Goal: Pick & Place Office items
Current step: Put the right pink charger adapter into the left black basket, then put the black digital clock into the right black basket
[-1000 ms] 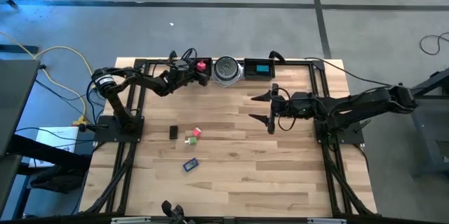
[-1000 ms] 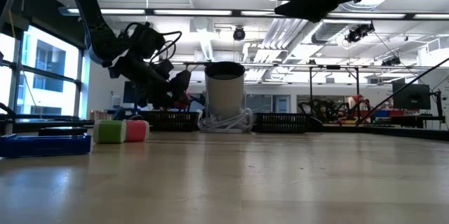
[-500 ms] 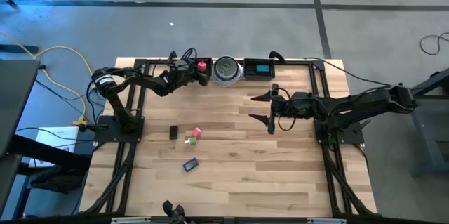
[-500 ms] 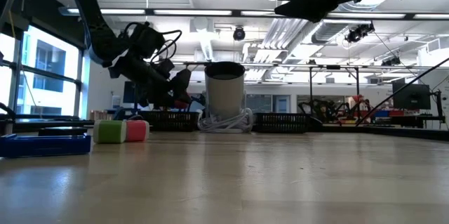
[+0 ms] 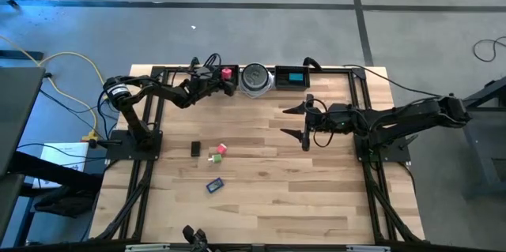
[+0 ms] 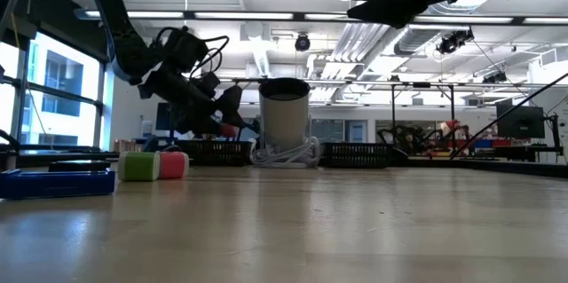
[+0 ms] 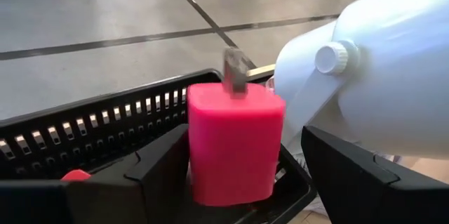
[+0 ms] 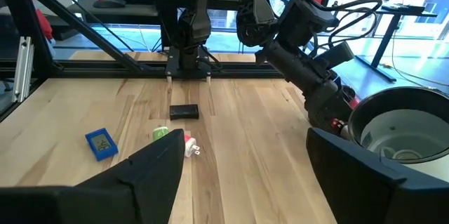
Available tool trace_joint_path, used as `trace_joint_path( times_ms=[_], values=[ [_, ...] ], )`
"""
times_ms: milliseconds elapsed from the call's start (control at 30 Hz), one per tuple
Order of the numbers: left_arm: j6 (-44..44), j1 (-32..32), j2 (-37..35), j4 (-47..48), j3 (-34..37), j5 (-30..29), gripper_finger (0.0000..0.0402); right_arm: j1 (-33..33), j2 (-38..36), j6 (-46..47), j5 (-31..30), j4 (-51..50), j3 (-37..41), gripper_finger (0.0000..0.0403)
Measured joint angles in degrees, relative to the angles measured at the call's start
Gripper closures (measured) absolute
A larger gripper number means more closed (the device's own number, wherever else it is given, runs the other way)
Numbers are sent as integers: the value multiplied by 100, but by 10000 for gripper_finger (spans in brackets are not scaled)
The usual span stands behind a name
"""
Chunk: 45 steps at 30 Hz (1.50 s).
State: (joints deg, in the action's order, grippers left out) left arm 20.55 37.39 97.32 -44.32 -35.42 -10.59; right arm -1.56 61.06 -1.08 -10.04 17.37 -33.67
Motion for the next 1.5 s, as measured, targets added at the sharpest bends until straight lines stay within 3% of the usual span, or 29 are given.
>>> trace_joint_path(
  times_ms=[567,767,1000,1200,1500],
  values=[
    [-220,-81,-22,-156,0,24,136,0,0,86,17,-82,0,117],
    [-739,-394,-595,-83,0,35,136,0,2,-123,-9,-51,0,117],
    [-1054,-605,-2189,330,368,37,136,-20,-269,-373,-92,-150,4,117],
    [-906,-528,-4196,641,1409,119,136,-281,-1003,-518,-649,-802,4,117],
    [-510,-533,-6690,1362,2539,2142,136,-641,-1637,26,-876,-1812,4,117]
  ],
)
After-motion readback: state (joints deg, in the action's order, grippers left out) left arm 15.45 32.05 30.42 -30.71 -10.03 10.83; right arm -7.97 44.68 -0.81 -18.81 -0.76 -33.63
